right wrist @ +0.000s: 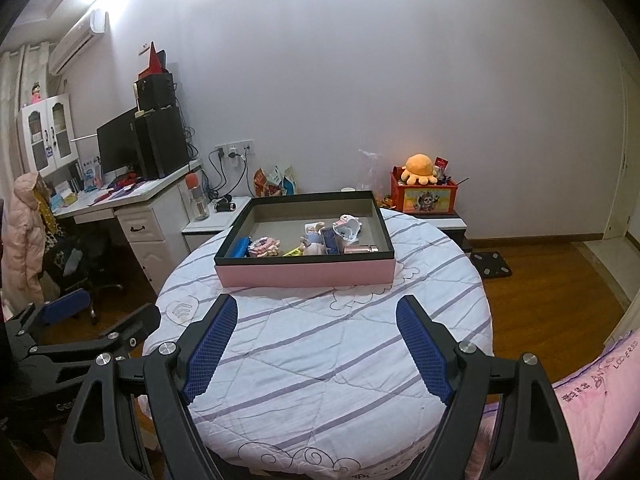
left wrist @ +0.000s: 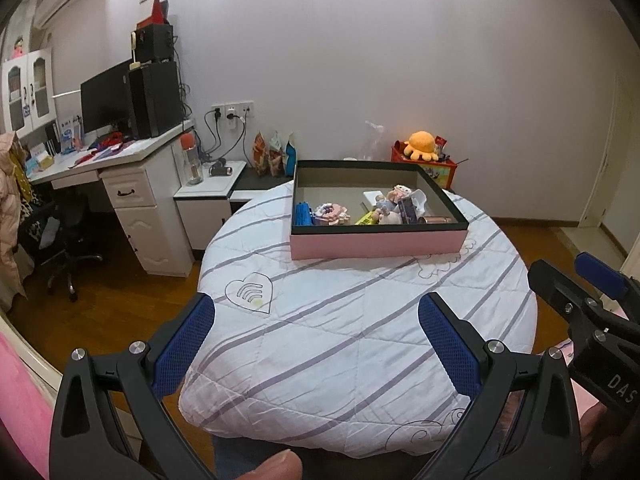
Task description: Organize rigid objects
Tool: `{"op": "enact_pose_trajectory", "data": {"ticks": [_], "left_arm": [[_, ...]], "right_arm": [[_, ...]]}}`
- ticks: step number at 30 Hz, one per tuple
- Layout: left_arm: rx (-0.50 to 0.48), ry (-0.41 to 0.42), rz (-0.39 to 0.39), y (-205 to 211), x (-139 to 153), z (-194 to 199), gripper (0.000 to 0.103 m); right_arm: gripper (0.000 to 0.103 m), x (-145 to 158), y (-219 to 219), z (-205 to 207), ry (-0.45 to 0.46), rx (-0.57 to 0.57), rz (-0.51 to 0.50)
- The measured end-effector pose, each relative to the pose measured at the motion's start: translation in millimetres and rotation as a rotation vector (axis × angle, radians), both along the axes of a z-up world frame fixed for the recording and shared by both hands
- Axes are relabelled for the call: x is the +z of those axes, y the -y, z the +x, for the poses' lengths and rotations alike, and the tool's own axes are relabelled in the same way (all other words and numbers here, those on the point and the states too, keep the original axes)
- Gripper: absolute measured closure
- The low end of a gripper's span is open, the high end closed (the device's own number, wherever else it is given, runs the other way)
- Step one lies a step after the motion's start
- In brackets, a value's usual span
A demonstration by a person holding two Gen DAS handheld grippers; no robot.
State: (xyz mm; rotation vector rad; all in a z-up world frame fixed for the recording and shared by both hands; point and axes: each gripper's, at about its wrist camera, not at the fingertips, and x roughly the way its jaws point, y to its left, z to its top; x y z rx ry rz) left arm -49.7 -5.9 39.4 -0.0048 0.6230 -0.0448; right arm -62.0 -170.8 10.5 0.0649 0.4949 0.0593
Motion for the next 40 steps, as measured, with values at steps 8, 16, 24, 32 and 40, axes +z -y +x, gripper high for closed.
{"op": "enact_pose_trajectory", "data": {"ticks": [8, 16, 24, 32, 40], "left_arm": [[0.006, 0.005, 0.008, -0.5, 0.4, -0.2, 0.000], [-0.001, 0.011, 0.015, 2.4, 3.5, -2.2, 0.000], [-0.002, 0.009, 0.014, 2.7, 3.7, -1.4, 0.000], [-0.015, 0.002, 0.007, 2.2, 2.9, -1.6, 0.000], [-0.020, 0.017, 0.009, 4.0, 4.0, -3.4, 0.000]], "right_arm": [[0.020, -0.8, 2.7, -2.0, 0.002, -0.011, 0.004], [0.020, 0.4, 2.7, -3.6, 0.006, -0.010, 0.006], [0.020, 0.3, 3.0, -3.9, 0.006, -0.010, 0.006], [0.020, 0.9, 4.2, -3.4, 0.004, -0.012, 0.009], [0.020, 2.3, 5.8, -2.5, 0.004, -0.013, 0.011]]}}
